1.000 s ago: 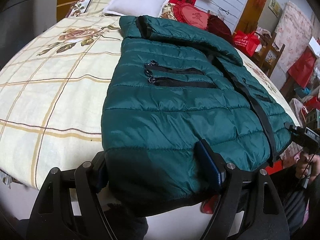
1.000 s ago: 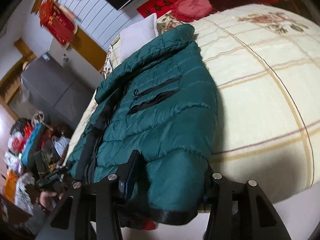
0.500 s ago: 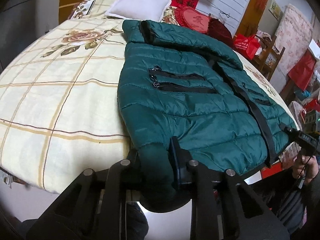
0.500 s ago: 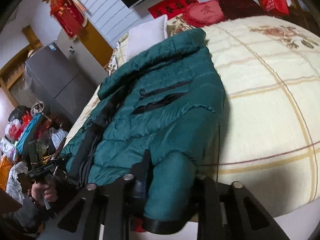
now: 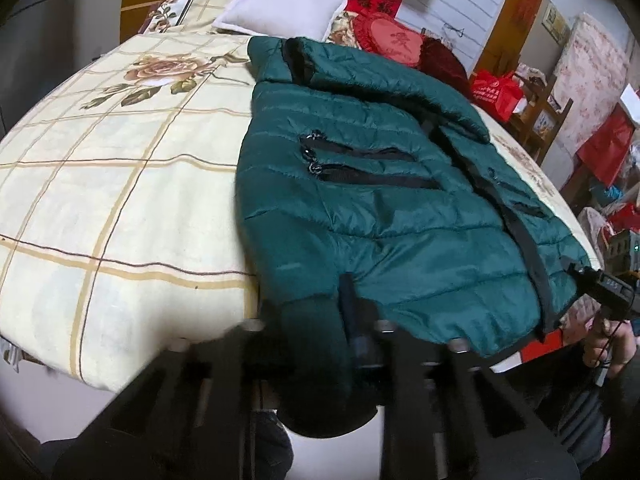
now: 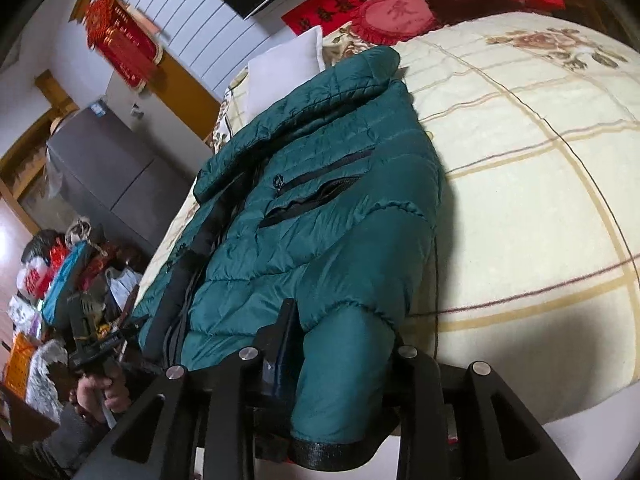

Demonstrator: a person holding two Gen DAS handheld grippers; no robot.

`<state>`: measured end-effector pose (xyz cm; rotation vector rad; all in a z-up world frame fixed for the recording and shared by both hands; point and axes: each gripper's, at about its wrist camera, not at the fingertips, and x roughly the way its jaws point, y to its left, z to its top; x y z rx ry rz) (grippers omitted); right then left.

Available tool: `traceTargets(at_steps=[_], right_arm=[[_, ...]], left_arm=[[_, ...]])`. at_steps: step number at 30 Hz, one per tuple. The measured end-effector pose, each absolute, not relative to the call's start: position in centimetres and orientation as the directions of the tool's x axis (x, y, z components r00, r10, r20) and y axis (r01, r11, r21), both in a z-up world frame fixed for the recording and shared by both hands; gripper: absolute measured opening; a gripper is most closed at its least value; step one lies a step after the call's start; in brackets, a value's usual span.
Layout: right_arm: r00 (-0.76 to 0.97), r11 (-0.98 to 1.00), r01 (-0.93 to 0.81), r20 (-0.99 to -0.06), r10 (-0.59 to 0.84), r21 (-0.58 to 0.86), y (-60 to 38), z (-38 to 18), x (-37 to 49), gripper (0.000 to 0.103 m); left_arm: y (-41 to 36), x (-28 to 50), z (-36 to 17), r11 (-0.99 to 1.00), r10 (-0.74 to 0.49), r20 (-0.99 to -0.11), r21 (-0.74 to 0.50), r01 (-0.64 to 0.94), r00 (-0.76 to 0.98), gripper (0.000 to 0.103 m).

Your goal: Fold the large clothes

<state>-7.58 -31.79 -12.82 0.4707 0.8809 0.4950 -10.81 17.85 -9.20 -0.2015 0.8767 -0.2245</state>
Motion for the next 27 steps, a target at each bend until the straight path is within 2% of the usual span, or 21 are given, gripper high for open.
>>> traceTargets(at_steps=[1, 4, 9, 17, 20, 27], right_arm=[[0.546, 0.799, -0.225, -0.607, 0.578, 0.558, -31.6, -12.5, -7.7, 0.023], [0.573, 0.797, -0.262, -0.577, 0.582, 0.543, -31.6, -11.1, -8.5, 0.016], [0.609, 0.772, -0.289, -0.514, 0.604, 0.566, -32.4, -8.8, -10.6, 0.015], [0.618, 0.767, -0.340, -0.485, 0.619, 0.544, -33.0, -6.3, -15.0, 0.015], [0.624, 0.768, -0.336, -0.482, 0.615, 0.546, -33.2, -6.0, -16.4, 0.015], [0.652, 0.750, -0.345, -0.431, 0.624, 0.564, -34.3, -4.1, -19.8, 0.015]], left_arm=[[17.9, -11.0, -9.0, 0.956, -0.279, -0.733, -0.270, 0.111, 0.620, 0.010], [18.3, -12.2, -7.5, 0.951, -0.296, -0.713, -0.281, 0.127, 0.635, 0.009], [19.3, -14.6, -5.6, 0.942, -0.323, -0.690, -0.302, 0.148, 0.648, 0.008], [21.3, -18.5, -4.6, 0.912, -0.356, -0.648, -0.398, 0.100, 0.674, 0.008], [21.0, -20.1, -3.8, 0.910, -0.362, -0.637, -0.398, 0.113, 0.681, 0.008], [21.4, -22.9, -0.6, 0.880, -0.413, -0.555, -0.446, 0.161, 0.722, 0.008]])
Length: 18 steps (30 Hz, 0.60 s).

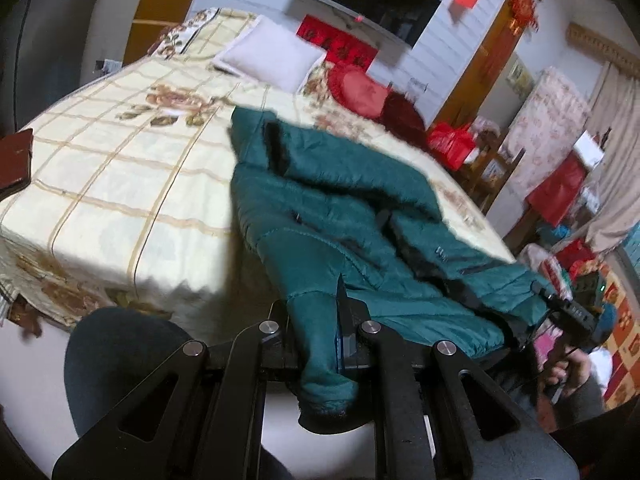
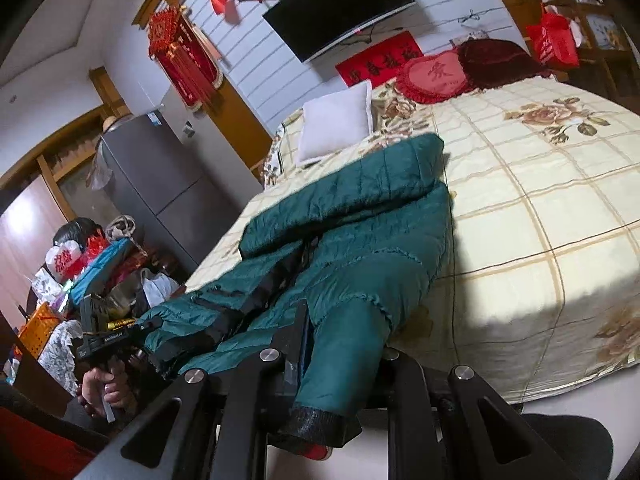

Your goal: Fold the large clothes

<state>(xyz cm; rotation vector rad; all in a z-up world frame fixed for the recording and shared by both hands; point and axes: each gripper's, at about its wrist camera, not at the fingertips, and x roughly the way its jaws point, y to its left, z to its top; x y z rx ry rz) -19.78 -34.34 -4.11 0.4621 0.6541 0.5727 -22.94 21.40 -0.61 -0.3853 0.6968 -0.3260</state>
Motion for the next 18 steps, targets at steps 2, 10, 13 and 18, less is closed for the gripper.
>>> traceTargets(at_steps=[2, 10, 13, 18], right_arm=[[0.670, 0.737, -0.357, -0.393, 0.630, 0.574, -34.8, -3.3, -20.2, 0.015], [0.747, 0.752, -0.376, -0.303, 0.592, 0.542, -34.0, -0.7, -18.2, 0.015], [0.765, 0.764, -0.364, -0.297, 0.571, 0.533, -33.6, -0.1, -15.9, 0.015], [0.792, 0.792, -0.345, -0.297, 0.534, 0.504, -32.8, 1.4, -12.0, 0.015]], left_arm=[[21.8, -22.5, 0.1, 0.862, -0.424, -0.519, -0.482, 0.155, 0.742, 0.008], [21.8, -18.5, 3.0, 0.870, -0.365, -0.438, -0.474, 0.134, 0.821, 0.009], [21.6, -16.1, 4.0, 0.883, -0.335, -0.427, -0.453, 0.122, 0.840, 0.009], [21.3, -11.9, 5.3, 0.897, -0.295, -0.423, -0.433, 0.094, 0.857, 0.009]])
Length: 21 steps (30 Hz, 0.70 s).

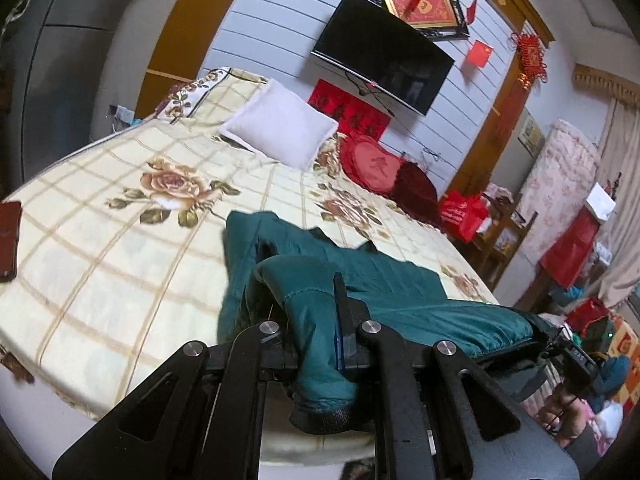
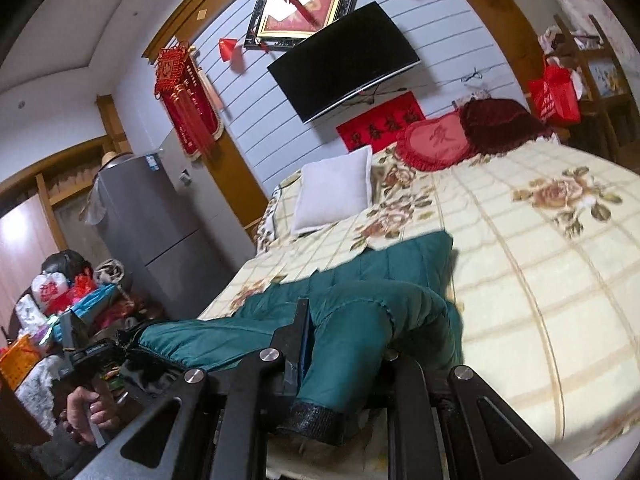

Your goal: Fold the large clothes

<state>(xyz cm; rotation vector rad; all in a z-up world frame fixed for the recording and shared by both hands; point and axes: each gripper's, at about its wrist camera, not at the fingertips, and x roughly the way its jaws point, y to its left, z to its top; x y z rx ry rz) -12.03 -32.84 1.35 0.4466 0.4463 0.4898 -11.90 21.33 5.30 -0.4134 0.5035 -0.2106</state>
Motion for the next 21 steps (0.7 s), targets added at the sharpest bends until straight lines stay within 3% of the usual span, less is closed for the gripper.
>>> traceTargets(at_steps=[11, 15, 21], right_arm=[[0.851, 0.841, -0.287, -0.281, 0.444, 0.459, -30.8, 4.5, -3.4, 0.015], [0.847, 0.845, -0.258, -0.311, 0.431, 0.468, -29.6, 4.4, 1.4, 0.015], [0.833, 0.869, -0.160, -0.409, 0.373, 0.467, -27.8, 1.4, 8.2, 0.015]], left_arm=[[21.0, -5.2, 8.4, 0.913, -0.207, -0.403, -0.407, 0.028, 0.891, 0.009], [21.1, 0.6, 8.0, 0.921, -0.183, -0.452, -0.390, -0.008, 0.873, 0.009], [20.2, 8.5, 3.4, 0.943, -0.127, -0.539, -0.325, -0.066, 0.833, 0.009]])
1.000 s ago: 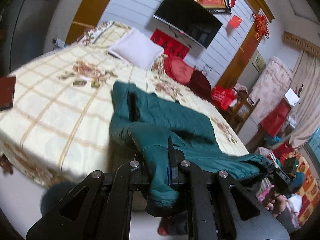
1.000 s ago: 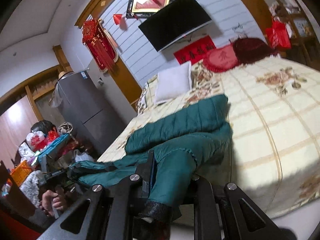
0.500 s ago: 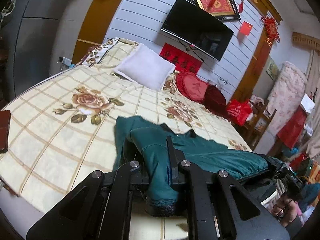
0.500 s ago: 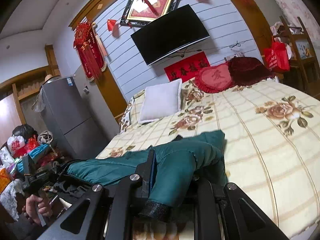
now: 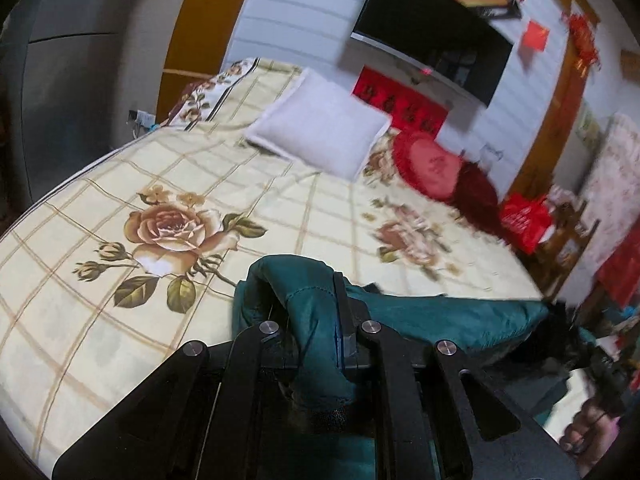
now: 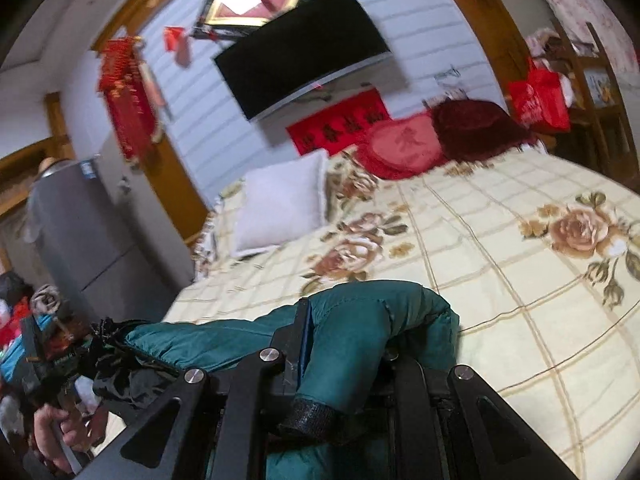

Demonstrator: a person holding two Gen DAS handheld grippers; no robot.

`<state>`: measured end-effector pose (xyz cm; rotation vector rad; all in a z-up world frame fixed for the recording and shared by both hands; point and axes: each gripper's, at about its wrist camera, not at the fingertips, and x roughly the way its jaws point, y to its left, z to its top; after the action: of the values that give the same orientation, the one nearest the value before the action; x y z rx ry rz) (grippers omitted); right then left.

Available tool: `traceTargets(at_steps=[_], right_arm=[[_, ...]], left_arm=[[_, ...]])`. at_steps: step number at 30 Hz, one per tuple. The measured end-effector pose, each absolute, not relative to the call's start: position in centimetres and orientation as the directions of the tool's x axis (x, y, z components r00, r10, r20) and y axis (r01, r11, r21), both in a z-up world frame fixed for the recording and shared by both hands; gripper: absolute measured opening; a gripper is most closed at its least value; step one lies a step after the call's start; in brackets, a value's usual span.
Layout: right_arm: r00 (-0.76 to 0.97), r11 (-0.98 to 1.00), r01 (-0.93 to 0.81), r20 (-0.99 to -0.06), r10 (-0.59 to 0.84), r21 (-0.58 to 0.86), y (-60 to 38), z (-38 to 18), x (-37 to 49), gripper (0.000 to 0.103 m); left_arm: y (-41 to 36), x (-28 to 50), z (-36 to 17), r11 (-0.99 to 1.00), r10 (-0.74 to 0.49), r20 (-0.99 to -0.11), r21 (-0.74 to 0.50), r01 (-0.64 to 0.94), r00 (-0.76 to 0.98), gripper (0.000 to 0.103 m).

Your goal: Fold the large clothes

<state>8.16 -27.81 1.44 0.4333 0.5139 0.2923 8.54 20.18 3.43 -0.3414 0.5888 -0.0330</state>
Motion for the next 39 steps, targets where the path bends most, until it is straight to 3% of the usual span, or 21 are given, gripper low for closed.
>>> traceTargets(at_steps=[9, 14, 22, 26, 28, 29, 31, 32, 33, 34, 36, 39], right_arm=[[0.796, 0.891, -0.010, -0.535, 0.282, 0.454, -26.5, -5.0, 14.9, 0.015], [0.736, 0.883, 0.001, -0.598, 0.318, 0.469, -26.5, -8.4, 17.7, 0.016], [0.697, 0.860, -0.011, -0.613, 0.373, 0.510, -26.8, -9.5, 18.6, 0.023], [0.688, 0.817, 0.001, -0.594, 0.418, 0.576, -27.7, -8.5, 18.1, 0.029], [0.697, 0.778, 0.008, -0.562, 0.446, 0.628, -28.4, -7.9, 17.8, 0.033], [0.705, 0.756, 0.013, -0.542, 0.458, 0.654, -28.8, -7.6, 17.6, 0.034], [0.721, 0.725, 0.006, -0.506, 0.474, 0.688, -29.2, -6.9, 17.2, 0.037], [0.725, 0.718, 0.002, -0.495, 0.479, 0.696, -29.2, -6.4, 17.1, 0.039], [0.731, 0.705, -0.012, -0.475, 0.490, 0.709, -29.2, -6.0, 16.9, 0.049], [0.742, 0.680, -0.035, -0.437, 0.508, 0.732, -29.3, -5.6, 16.7, 0.068], [0.777, 0.657, -0.054, -0.381, 0.501, 0.752, -29.4, -4.8, 16.0, 0.086], [0.798, 0.683, -0.070, -0.369, 0.476, 0.727, -29.4, -3.3, 15.6, 0.087]], left_arm=[[19.1, 14.0, -3.0, 0.948, -0.076, -0.617, -0.288, -0.135, 0.783, 0.010], [18.9, 15.3, -5.5, 0.945, -0.078, -0.637, -0.291, -0.146, 0.767, 0.013], [18.2, 15.5, -5.2, 0.956, -0.025, -0.663, -0.235, -0.177, 0.748, 0.014], [19.5, 15.3, -4.3, 0.932, -0.081, -0.663, -0.314, -0.178, 0.744, 0.019], [20.5, 15.0, -3.3, 0.909, -0.113, -0.647, -0.374, -0.185, 0.754, 0.025], [20.7, 14.8, -2.7, 0.906, -0.115, -0.639, -0.382, -0.184, 0.760, 0.033], [20.3, 14.4, -1.6, 0.913, -0.108, -0.616, -0.371, -0.166, 0.781, 0.057], [20.0, 14.2, -0.9, 0.922, -0.077, -0.603, -0.347, -0.174, 0.794, 0.086], [19.9, 13.9, -0.3, 0.929, -0.040, -0.589, -0.319, -0.187, 0.807, 0.103], [19.7, 13.4, 0.5, 0.936, -0.005, -0.555, -0.296, -0.192, 0.832, 0.103], [19.8, 13.0, 1.3, 0.940, 0.016, -0.526, -0.282, -0.192, 0.850, 0.103], [19.7, 13.4, 1.6, 0.941, 0.013, -0.524, -0.281, -0.187, 0.851, 0.103]])
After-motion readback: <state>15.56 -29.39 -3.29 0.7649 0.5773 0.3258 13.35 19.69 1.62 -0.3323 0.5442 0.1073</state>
